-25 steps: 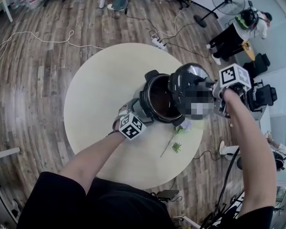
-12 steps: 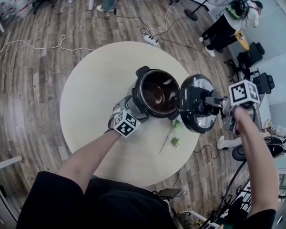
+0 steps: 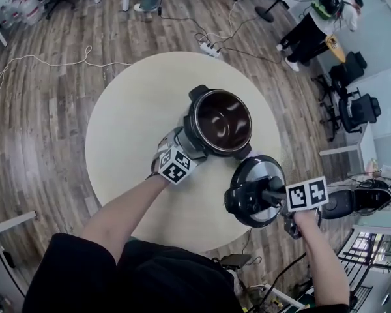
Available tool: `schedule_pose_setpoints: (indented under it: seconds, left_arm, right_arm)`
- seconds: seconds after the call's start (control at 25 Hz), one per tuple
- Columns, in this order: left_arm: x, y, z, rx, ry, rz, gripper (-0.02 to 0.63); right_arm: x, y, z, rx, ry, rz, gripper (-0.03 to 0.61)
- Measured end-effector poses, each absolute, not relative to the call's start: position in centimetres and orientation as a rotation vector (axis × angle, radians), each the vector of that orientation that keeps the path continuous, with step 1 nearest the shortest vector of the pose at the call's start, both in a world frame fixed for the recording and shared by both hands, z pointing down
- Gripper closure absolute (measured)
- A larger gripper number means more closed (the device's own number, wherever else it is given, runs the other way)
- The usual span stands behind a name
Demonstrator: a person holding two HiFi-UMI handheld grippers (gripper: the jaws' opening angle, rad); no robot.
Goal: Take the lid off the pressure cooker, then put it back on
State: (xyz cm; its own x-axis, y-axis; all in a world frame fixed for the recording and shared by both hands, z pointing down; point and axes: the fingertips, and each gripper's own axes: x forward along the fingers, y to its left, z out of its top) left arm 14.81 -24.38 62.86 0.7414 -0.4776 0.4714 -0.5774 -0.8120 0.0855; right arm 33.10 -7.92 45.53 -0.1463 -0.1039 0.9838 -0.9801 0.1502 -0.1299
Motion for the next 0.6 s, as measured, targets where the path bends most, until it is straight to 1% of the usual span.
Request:
schedule_pose_setpoints:
  seconds: [0.32, 0.6]
  left_arm:
    - [14.8, -24.4, 63.1, 2.713, -0.836, 0.648, 0.026]
    - [14.8, -24.4, 63.1, 2.719, -0.843, 0.642, 0.026]
  right_arm:
    - [23.5, -1.8, 55.1, 0.907, -1.553, 0.997, 0.293]
    - [17.0, -0.5, 62.8, 0.8, -1.587, 0.914, 0.293]
